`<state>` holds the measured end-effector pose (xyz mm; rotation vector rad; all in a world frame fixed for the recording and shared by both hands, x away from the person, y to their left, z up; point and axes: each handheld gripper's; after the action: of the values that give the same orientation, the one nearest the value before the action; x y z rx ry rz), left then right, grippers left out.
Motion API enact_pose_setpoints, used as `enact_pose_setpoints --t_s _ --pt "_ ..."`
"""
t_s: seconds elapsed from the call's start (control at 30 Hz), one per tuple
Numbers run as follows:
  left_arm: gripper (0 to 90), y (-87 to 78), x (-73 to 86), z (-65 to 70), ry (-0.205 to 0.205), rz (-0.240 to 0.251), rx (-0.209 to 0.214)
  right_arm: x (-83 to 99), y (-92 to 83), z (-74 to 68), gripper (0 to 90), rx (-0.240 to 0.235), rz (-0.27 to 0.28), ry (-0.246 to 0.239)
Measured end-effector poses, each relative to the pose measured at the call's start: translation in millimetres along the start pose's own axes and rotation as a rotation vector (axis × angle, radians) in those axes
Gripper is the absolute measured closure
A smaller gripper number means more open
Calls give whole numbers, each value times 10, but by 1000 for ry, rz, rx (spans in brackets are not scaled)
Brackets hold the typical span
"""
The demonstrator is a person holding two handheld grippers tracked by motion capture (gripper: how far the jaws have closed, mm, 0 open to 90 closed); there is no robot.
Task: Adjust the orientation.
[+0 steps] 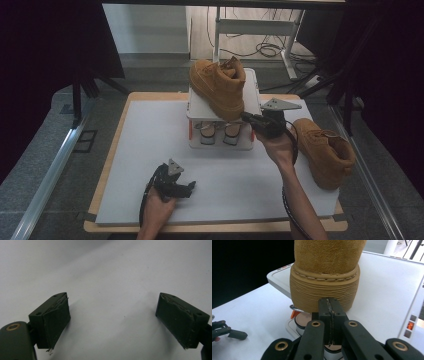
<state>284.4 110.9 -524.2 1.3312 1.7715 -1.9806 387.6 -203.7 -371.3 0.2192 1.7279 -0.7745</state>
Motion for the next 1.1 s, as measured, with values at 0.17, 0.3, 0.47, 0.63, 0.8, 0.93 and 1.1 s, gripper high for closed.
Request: enact_pose_setpoints --t_s 0.17,0.3,0.47,0.63,0.8,0.93,1.1 --pt "117 2 0 4 -6 3 -1 -27 69 -64 900 -22 -9 -21" --pt "117 2 1 4 -6 3 0 -53 155 -137 900 -38 -17 -51" --pt "117 3 1 5 -8 5 0 -83 262 -213 900 -58 -23 -68" --pt "117 5 1 7 -10 7 1 -102 336 -262 900 -68 -25 -85" --pt "117 5 1 7 -9 7 2 -108 391 -287 900 -80 -19 -92" --pt "117 3 1 3 -4 4 2 -129 448 -332 900 -77 -27 -117" --pt "117 2 1 4 -5 4 0 -151 548 -405 900 -73 -30 -147"
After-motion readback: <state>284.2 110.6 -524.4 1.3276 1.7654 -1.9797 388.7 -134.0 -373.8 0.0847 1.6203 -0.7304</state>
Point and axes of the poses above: each handheld gripper's, and its own axes: y roughly forward along the jaws, x roughly out of its underside, z roughly to its right, and after that the axes turned 10 degrees about -x, right-handed
